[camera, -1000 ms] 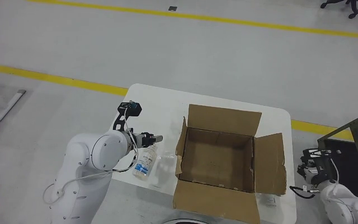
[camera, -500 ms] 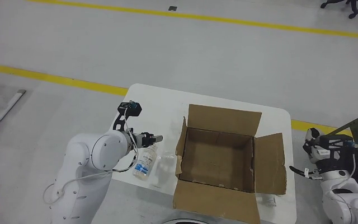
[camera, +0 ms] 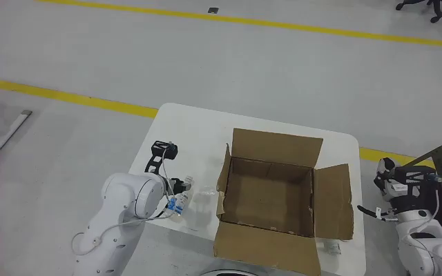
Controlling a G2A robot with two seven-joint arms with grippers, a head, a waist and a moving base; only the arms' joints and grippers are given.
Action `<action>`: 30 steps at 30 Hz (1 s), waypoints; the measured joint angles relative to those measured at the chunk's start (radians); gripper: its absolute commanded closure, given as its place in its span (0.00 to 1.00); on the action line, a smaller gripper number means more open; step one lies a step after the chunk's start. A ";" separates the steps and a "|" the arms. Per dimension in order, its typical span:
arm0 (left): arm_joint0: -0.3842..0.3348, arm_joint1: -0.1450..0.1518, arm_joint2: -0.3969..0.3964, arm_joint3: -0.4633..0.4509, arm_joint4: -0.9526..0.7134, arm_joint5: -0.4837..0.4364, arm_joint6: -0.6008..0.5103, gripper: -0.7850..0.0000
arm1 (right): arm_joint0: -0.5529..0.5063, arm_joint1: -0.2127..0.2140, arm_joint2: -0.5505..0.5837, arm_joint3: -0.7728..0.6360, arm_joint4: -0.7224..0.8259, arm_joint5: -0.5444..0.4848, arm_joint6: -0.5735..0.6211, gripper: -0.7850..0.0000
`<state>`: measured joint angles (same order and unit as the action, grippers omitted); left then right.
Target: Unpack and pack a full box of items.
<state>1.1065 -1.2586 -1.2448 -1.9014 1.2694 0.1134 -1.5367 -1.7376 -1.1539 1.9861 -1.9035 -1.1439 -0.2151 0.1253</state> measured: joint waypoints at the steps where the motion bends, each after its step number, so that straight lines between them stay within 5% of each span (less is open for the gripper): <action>1: 0.005 0.002 0.005 0.023 0.007 -0.019 0.000 0.00 | 0.000 0.000 0.000 0.000 0.000 0.000 0.000 1.00; 11: -0.011 0.012 0.070 0.208 0.057 -0.210 0.027 0.00 | 0.000 0.000 0.000 0.000 0.000 0.000 0.000 1.00; 30: -0.001 0.014 0.058 0.250 0.053 -0.239 0.095 0.00 | 0.009 0.000 -0.013 0.003 -0.038 -0.014 -0.011 1.00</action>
<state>1.1059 -1.2443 -1.1868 -1.6512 1.3226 -0.1259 -1.4416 -1.7284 -1.1534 1.9732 -1.9005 -1.1817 -0.2290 0.1140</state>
